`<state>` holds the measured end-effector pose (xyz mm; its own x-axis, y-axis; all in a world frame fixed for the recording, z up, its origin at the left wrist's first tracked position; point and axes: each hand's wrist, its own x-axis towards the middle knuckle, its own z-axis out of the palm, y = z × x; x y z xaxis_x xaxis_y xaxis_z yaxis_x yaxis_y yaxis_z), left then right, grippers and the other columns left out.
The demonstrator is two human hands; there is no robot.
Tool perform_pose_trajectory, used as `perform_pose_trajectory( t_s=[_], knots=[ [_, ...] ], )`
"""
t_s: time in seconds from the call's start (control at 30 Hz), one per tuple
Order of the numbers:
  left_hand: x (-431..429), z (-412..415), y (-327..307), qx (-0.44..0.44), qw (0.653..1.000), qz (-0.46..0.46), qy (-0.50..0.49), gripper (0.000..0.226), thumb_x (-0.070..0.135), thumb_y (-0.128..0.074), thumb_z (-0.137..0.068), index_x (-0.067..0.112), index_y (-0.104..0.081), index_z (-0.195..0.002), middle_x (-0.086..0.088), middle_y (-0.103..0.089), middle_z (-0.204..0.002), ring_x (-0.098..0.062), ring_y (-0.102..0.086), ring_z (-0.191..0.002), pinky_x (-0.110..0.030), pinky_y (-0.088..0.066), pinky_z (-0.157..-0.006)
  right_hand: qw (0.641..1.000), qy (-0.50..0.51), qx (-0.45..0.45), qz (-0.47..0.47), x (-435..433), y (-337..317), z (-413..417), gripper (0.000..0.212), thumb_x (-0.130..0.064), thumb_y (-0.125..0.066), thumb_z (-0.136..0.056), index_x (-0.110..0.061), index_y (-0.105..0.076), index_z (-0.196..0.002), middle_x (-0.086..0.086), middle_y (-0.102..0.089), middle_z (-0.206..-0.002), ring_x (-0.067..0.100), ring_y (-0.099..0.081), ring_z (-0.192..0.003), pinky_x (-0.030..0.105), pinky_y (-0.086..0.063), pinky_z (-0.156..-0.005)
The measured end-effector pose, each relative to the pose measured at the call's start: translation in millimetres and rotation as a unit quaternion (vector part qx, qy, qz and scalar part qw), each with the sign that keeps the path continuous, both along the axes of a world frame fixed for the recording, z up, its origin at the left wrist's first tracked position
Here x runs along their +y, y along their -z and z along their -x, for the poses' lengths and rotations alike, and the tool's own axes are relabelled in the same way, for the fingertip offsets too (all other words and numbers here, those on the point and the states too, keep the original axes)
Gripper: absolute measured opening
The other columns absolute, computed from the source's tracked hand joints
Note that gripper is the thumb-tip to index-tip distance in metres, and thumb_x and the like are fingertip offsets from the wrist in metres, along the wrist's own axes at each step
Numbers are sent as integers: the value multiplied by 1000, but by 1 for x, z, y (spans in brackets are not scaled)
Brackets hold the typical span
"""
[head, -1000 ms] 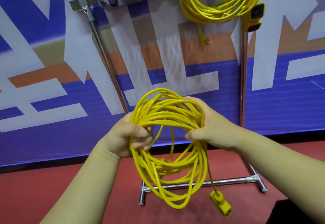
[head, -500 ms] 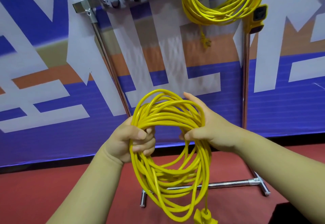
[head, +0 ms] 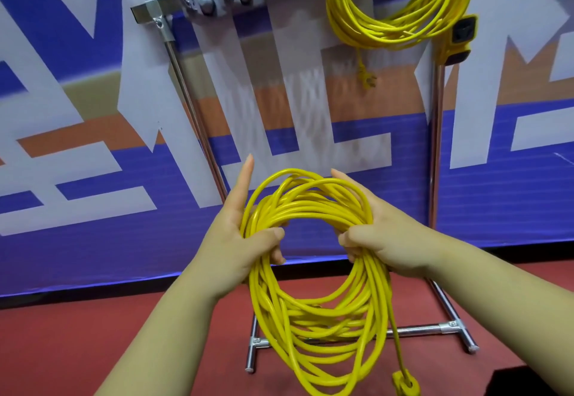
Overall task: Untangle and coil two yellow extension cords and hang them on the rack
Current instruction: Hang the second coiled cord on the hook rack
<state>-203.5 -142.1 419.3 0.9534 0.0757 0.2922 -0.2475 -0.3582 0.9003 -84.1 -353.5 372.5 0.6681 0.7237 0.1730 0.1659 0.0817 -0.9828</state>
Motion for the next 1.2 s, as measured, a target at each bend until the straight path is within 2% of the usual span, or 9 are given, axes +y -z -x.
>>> perform_pose_trajectory(
  t_s=[0.1, 0.23, 0.4, 0.5, 0.73, 0.87, 0.93, 1.0, 1.2],
  knots=[
    [0, 1, 2, 9, 996, -80, -27, 106, -10, -63, -85, 66, -21, -145, -25, -60, -81, -47, -62, -67, -56, -58, -65, 999, -7, 4, 33, 3, 3, -1, 101, 2, -58, -76, -60, -23, -147, 17, -54, -76, 29, -53, -64, 46, -50, -65],
    [5, -2, 10, 1, 977, -211, -42, 103, 1, -75, -78, 61, -26, -146, 22, -66, -92, 5, -58, -68, -18, -48, -62, 994, -16, -20, 103, 6, 3, 1, 102, -8, -61, -71, -60, -17, -148, 18, -61, -75, 26, -58, -63, 44, -51, -66],
    [4, -9, 20, -6, 975, -221, -25, 83, 10, -77, -83, 51, -40, -145, 29, -65, -114, 4, -63, -99, -7, -43, -82, 986, -20, -45, 159, 7, 3, -1, 102, -8, -64, -77, -57, -13, -150, 11, -65, -70, 23, -61, -65, 45, -52, -69],
    [7, -17, 26, -16, 985, -168, -29, 62, 10, -72, -88, 44, -53, -137, 25, -67, -118, -1, -64, -107, -14, -46, -89, 989, -17, -35, 140, 6, 0, -5, 101, -3, -68, -78, -54, -19, -150, 12, -64, -74, 23, -60, -65, 42, -51, -66],
    [16, -27, 15, -91, 985, -86, -116, 40, 13, -62, -85, 38, -70, -115, 15, -69, -77, -10, -61, -68, -25, -50, -68, 996, -59, -44, 42, 5, -7, -10, 100, 7, -71, -72, -42, -33, -150, 13, -68, -117, 40, -69, -99, 36, -57, -74],
    [31, -31, 11, -114, 980, -15, -160, 38, 9, -63, -90, 40, -72, -111, 1, -58, -61, -20, -53, -56, -35, -47, -52, 991, -132, -16, 6, 6, -10, -8, 94, 4, -75, -74, -48, -40, -145, 22, -60, -83, 64, -57, -88, 41, -51, -69],
    [38, -32, 11, -113, 980, -1, -165, 44, 4, -61, -93, 44, -71, -111, -3, -57, -62, -22, -53, -56, -35, -48, -51, 991, -131, -9, -14, 8, -8, -10, 99, 11, -73, -75, -42, -35, -149, 6, -64, -80, 51, -57, -75, 50, -47, -75],
    [45, -35, 13, -101, 981, 21, -165, 45, 3, -61, -94, 41, -69, -117, -8, -58, -63, -25, -53, -57, -36, -49, -52, 995, -89, 22, -40, 10, -6, -15, 104, 17, -69, -73, -41, -31, -152, 8, -66, -82, 36, -59, -73, 50, -51, -74],
    [57, -40, 25, -41, 990, 73, -118, 53, 1, -62, -93, 36, -62, -133, -24, -60, -78, -27, -54, -61, -45, -53, -61, 993, 22, 42, -104, 7, -18, -15, 89, 4, -70, -78, -47, -40, -144, 27, -66, -78, 46, -70, -81, 51, -58, -76]
  ],
)
